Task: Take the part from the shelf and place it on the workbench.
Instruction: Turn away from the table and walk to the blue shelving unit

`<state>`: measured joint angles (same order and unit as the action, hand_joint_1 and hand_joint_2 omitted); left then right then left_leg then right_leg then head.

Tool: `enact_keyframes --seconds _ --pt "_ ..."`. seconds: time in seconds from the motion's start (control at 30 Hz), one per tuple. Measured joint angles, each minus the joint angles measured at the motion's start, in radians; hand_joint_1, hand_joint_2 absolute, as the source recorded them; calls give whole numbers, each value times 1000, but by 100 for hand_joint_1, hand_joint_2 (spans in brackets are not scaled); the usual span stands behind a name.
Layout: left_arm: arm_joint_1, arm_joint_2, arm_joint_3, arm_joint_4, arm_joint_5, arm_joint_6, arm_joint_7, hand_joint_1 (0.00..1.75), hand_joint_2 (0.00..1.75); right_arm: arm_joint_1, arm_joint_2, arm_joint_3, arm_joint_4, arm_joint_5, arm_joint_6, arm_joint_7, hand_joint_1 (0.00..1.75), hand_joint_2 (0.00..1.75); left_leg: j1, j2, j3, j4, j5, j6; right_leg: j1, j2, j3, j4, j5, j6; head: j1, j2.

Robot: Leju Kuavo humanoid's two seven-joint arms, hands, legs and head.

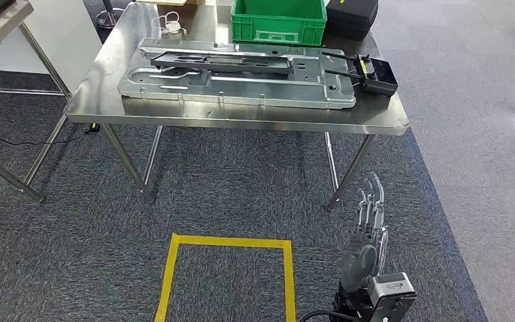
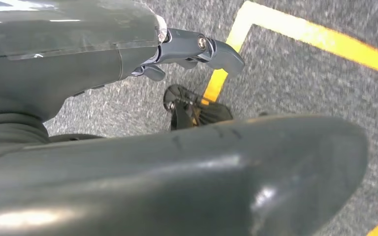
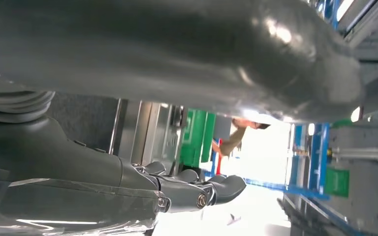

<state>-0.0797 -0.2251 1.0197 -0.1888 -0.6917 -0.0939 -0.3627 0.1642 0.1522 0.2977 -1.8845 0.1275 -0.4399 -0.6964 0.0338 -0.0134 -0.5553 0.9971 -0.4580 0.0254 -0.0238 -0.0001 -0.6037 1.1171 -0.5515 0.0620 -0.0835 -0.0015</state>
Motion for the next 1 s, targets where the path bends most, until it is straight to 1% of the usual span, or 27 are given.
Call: enact_keyframes --seconds 0.03,0.07,0.1,0.13,0.17,0.2,0.27,0.3,0.33,0.37,0.4,0.43,0.47,0.5,0.53,0.57,0.6,0.63,0.67,0.7,0.77,0.8,0.83,0.87,0.9,0.93,1.0 --pt "1 0 0 0 -1 -1 -1 0 0 1 0 -1 0 0 -1 0 0 0 0 -3 -2 0 1 0 -2 0 -32 69 -35 3 0 0" --pt "2 0 0 0 -2 -2 -1 0 0 3 0 -1 1 0 -3 0 0 0 0 -8 -4 0 2 -1 -5 0 -58 125 -56 7 0 0" --pt "2 0 0 0 -3 -4 -2 0 0 4 -1 -1 1 0 -5 0 0 0 0 -14 -5 0 3 -3 -8 0 -69 152 -58 9 0 0" --pt "3 0 0 0 -5 -6 -2 0 0 5 -1 -2 1 0 -8 0 0 0 1 -22 -4 0 4 -6 -12 1 -60 139 -40 11 0 0" --pt "3 0 0 0 -6 -8 -2 0 0 6 -1 -2 1 0 -11 0 0 0 3 -33 -3 1 4 -11 -16 5 -30 85 -6 13 0 0" --pt "2 0 0 0 -8 -10 -3 0 0 6 -1 -2 1 0 -14 0 0 0 6 -43 -2 1 4 -18 -21 19 9 10 28 14 0 0" --pt "-1 0 0 0 -9 -11 -3 0 0 7 -1 -2 1 0 -17 0 0 0 7 -63 -6 4 5 -35 -24 57 67 -103 62 12 0 0" --pt "-1 0 0 0 -9 -11 -3 0 0 8 -1 -2 1 0 -17 -1 0 0 8 -72 -10 4 7 -44 -22 70 75 -123 62 5 0 0" --pt "-1 0 0 0 -9 -11 -3 0 0 8 -2 -2 1 0 -18 -1 0 0 9 -81 -14 2 10 -54 -16 70 75 -124 60 -4 0 0" --pt "1 0 0 0 -10 -11 -3 0 0 9 -2 -2 1 0 -18 -1 0 0 13 -90 -18 -2 14 -63 -13 59 73 -124 62 -16 0 0" --pt "4 0 0 0 -10 -11 -3 0 0 9 -2 -2 1 0 -18 -1 0 0 16 -87 -21 2 12 -69 -11 48 74 -126 65 -27 -1 0" --pt "5 0 0 0 -11 -11 -2 0 0 9 -2 -2 1 0 -18 -1 0 0 16 -73 -30 18 0 -71 -9 37 75 -129 67 -39 -1 0" --pt "5 0 0 0 -11 -11 -2 0 0 10 -2 -3 1 0 -18 -1 0 0 15 -51 -48 56 -23 -70 -7 23 76 -133 69 -50 -1 0" --pt "4 0 0 0 -12 -11 -2 0 0 11 -2 -3 1 -1 -17 -1 0 0 11 -26 -75 116 -57 -65 -2 9 76 -134 70 -59 -1 0" --pt "2 0 0 0 -12 -11 -2 0 0 12 -2 -3 1 -1 -17 -2 0 0 8 -9 -108 189 -93 -61 4 -6 75 -134 69 -65 -1 0" --pt "2 0 0 0 -12 -11 -1 0 0 13 -2 -3 2 -1 -17 -1 0 0 5 -2 -137 255 -120 -58 11 -20 75 -133 68 -69 -1 0" --pt "3 0 0 0 -13 -11 -1 0 0 13 -3 -3 2 -1 -17 -1 0 0 2 1 -152 294 -129 -54 16 -35 75 -132 67 -72 -1 0" --pt "4 0 0 0 -14 -11 -1 0 0 13 -3 -3 3 -1 -17 -1 0 0 -1 5 -146 293 -119 -50 22 -48 75 -130 65 -75 -1 0" --pt "5 0 0 0 -14 -11 -1 0 0 13 -3 -3 4 -1 -17 -1 0 0 -5 12 -121 253 -94 -44 26 -60 76 -128 63 -76 -1 0" --pt "5 0 0 0 -14 -11 0 0 0 13 -3 -3 4 -1 -17 -1 0 0 -9 29 -83 187 -61 -37 29 -71 77 -125 60 -76 -1 0" --pt "1 0 0 0 -15 -11 0 0 0 13 -4 -3 4 -1 -16 -1 0 0 -23 79 -20 68 -28 -21 37 -91 78 -117 52 -71 -1 0" --pt "0 0 0 0 -15 -11 0 0 0 13 -4 -3 4 -1 -16 -1 0 0 -28 94 -6 39 -25 -15 40 -101 78 -114 49 -68 -1 0" --pt "0 0 0 0 -16 -11 0 0 0 13 -4 -3 4 -1 -15 -2 0 0 -32 96 -5 29 -28 -11 42 -111 78 -112 48 -64 0 0" --pt "0 0 0 0 -16 -11 0 0 0 12 -4 -3 4 0 -13 -2 0 0 -32 84 -8 27 -25 -7 41 -123 78 -111 47 -61 0 0" --pt "2 0 1 0 -16 -11 0 0 0 11 -4 -3 4 0 -10 -2 0 0 -30 72 -9 24 -22 -3 39 -120 79 -108 43 -56 0 0" --pt "4 0 1 0 -15 -11 0 0 0 9 -4 -3 4 0 -7 -2 0 0 -28 60 -9 20 -18 2 36 -100 76 -96 32 -49 0 0" --pt "2 -1 2 0 -14 -10 0 0 0 8 -4 -3 6 0 1 -2 0 0 -23 37 -10 15 -10 11 25 -38 41 -17 -20 -34 0 0"
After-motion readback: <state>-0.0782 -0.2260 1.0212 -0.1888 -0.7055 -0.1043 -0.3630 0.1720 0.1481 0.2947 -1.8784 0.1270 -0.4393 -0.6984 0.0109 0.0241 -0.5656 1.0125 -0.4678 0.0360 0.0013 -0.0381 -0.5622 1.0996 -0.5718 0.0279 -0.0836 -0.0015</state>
